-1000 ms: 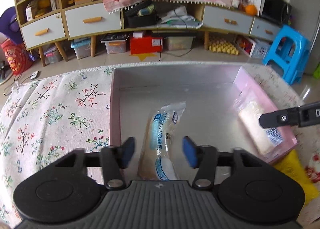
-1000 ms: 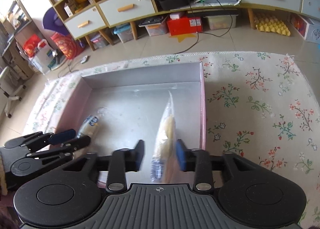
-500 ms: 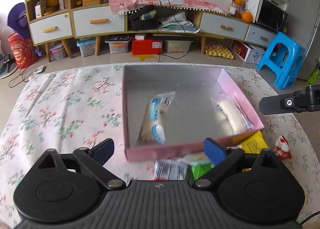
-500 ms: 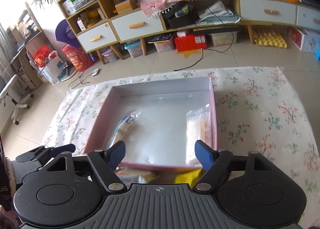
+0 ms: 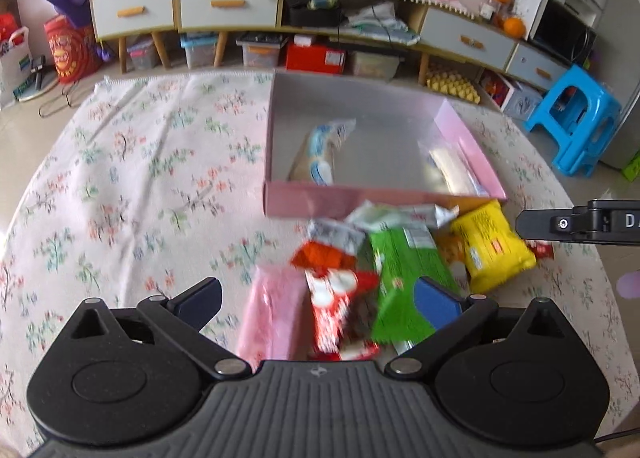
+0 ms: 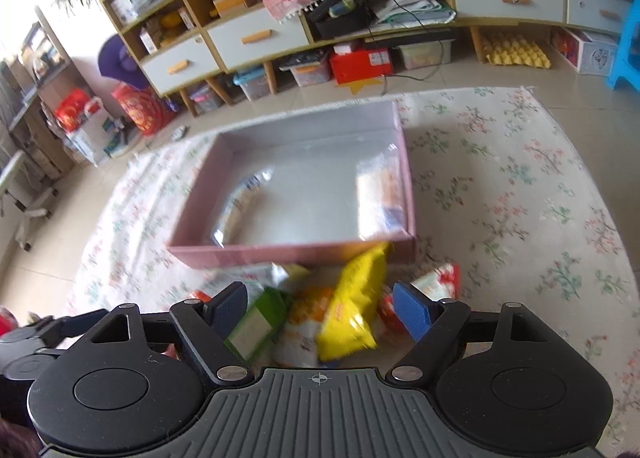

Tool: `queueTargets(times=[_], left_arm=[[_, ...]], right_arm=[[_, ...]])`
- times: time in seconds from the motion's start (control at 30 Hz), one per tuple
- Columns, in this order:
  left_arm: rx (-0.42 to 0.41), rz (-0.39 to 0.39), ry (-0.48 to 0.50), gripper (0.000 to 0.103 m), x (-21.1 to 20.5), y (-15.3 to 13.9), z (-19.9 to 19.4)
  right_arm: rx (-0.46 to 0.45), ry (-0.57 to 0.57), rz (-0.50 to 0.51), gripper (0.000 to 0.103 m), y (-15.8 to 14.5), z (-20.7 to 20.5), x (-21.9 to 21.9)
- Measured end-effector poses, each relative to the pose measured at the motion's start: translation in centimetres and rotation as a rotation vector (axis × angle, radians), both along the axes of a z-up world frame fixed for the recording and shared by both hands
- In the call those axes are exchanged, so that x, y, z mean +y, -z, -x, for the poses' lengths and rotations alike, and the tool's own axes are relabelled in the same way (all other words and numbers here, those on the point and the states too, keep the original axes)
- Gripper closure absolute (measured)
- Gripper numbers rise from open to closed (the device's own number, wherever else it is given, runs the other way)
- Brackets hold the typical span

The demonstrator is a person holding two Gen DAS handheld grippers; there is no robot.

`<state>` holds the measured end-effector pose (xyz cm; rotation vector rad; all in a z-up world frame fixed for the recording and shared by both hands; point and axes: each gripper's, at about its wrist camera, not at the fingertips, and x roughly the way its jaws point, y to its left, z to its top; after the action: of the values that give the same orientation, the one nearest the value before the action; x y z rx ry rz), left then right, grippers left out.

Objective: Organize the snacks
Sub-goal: 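Grasp the green packet with the left gripper while the right grasps the yellow packet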

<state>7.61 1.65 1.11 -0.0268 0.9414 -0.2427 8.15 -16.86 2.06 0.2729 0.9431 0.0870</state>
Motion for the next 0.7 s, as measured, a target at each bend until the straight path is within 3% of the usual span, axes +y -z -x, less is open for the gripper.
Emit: queueTargets(times=[0.23,0.3,0.47,0.6,0.7], left_arm=[[-0.024,0.055,0.017,0.002,-0.9,-0.3,0.1],[-0.03,0.078,0.041,0.009,-1.4,-0.2,0.2],[-0.004,0.105,0.072,0.03,-2.4,0.9,-0.6],[0.03,0.138,0.08,0.048,-3.0,1.7,-1.1],[0.039,0.141,0.096,0.054,-3.5,1.9,-1.1]], right_arm=[[-0.046,0.022,0.011,0.022,-0.3,0.2,-0.5],[-0.06,0.025,-0.008,0.024,-0.4,-0.1,-0.7],[-0.028,0.02,-0.059,0.059,0.8,-1.1,-0.9],[0.015,0.029,-0.058,0.071,2.1,-1.7,-0.8],[0.033,0.03,-0.031,0.075,2.8,-1.9,-0.4]])
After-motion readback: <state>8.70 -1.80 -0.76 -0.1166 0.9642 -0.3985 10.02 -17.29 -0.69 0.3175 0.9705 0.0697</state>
